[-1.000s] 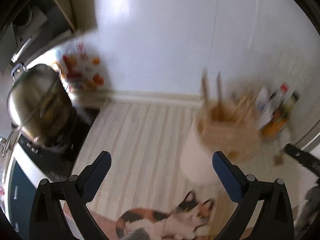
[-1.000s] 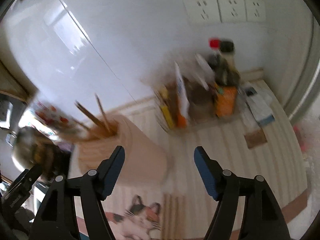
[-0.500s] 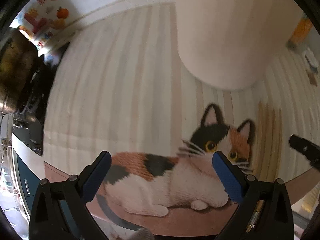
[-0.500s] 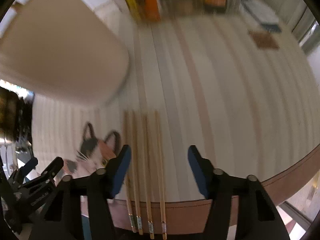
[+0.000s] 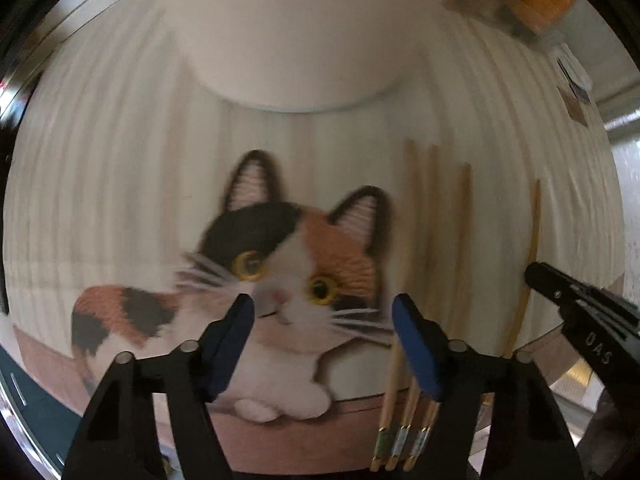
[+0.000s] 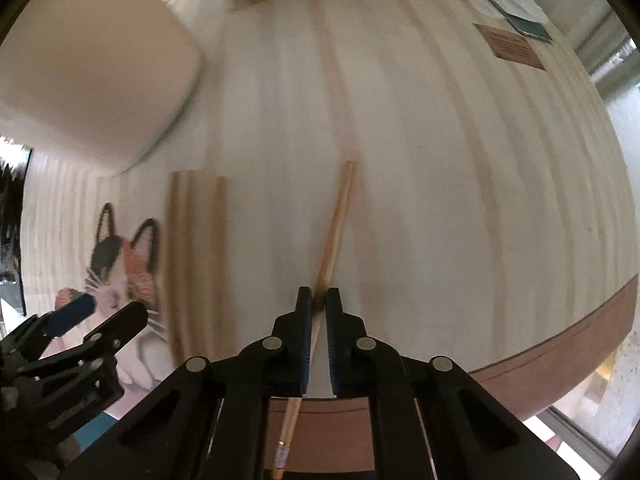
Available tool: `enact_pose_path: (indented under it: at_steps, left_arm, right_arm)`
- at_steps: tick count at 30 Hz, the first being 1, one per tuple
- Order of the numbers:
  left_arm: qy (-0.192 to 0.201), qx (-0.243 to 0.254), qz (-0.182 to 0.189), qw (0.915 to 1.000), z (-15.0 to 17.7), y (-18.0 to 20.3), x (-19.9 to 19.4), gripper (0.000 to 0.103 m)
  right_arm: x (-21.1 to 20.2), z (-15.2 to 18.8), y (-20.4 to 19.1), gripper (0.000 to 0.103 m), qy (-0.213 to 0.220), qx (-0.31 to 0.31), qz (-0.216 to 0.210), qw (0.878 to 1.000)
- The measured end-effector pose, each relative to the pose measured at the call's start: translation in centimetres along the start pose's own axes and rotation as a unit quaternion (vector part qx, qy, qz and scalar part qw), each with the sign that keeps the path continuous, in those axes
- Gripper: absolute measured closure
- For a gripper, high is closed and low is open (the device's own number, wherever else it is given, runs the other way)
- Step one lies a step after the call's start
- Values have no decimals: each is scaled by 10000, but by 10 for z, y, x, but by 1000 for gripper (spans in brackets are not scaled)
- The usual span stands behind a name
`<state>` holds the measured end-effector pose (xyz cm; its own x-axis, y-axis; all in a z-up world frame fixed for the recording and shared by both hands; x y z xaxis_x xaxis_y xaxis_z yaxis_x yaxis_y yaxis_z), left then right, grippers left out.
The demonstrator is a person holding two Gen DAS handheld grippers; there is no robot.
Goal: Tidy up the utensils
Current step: 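Grasp a chopstick with the left gripper while the right gripper grasps another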
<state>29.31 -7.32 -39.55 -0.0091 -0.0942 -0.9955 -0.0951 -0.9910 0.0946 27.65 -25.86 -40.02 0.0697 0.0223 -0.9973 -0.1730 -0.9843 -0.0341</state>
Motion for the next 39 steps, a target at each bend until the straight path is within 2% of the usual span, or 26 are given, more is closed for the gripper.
enact_pose_path:
  at_steps: [3,5,10,12,14,16,18,20,22,25,30,31,39]
  left_arm:
    - [113,312,-199,9993,0,12,1,45]
    - [176,440,-258,9985,1,17,0,53]
    - [189,555,-264,9979,3,24,-4,96]
    - [197,515,-272,9981,3,21,-5,99]
    - [203,395,-316,9985,2,7,-6,99]
    - [104,177,-117,9997,3,-5,-7,99]
    - [-17,-155,468,9988,5,-16,-10,97]
    - [-140,-421,1058,9934,5,-20,-13,97]
    - [-195,-424,1258,9910,5,-16,-14,86]
    - [-186,-216,1238,9919,-3,-2,-16,85]
    - [-260,138,784,9965,-8,18,-5,85]
    - [-227,184,758,9967,-9,12,-3,85]
    - [-175,503,362,9979,-8,45,1,87]
  right_arm:
    - [-1,3,18,96,-21,91,25,10000]
    - [-2,5,28,96,-29,169,0,9999]
    - [-4,5,36,96,4,152,26,9999]
    - [-3,4,33,96,8,133,29,9999]
    - [-1,7,33,96,-6,130,2,9999]
    - [1,9,30,96,-12,150,-31,9999]
    - [0,10,33,96,-4,170,-79,9998]
    - [-2,9,38,96,-1,178,-113,9998]
    - [-3,9,41,96,-5,185,-132,9997]
    - [-3,7,43,96,-23,168,-116,9998]
    - [-2,6,41,96,-15,174,-139,9998]
    - [-2,7,42,96,-17,179,-144,9997]
    - [-3,6,42,96,-18,189,-149,9997]
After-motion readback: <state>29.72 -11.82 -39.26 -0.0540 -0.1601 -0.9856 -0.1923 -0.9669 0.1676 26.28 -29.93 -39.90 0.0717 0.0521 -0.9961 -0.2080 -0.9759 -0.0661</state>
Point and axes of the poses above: each gripper's, at about its wrist camera, not at the fingertips, and x roughly the way its jaws point, y to its right, z to its underside, the point moved 4 cm from there along x, roughly the way its jaws point, and after that the axes turned 6 degrees about -x, right-handed, at the moved point
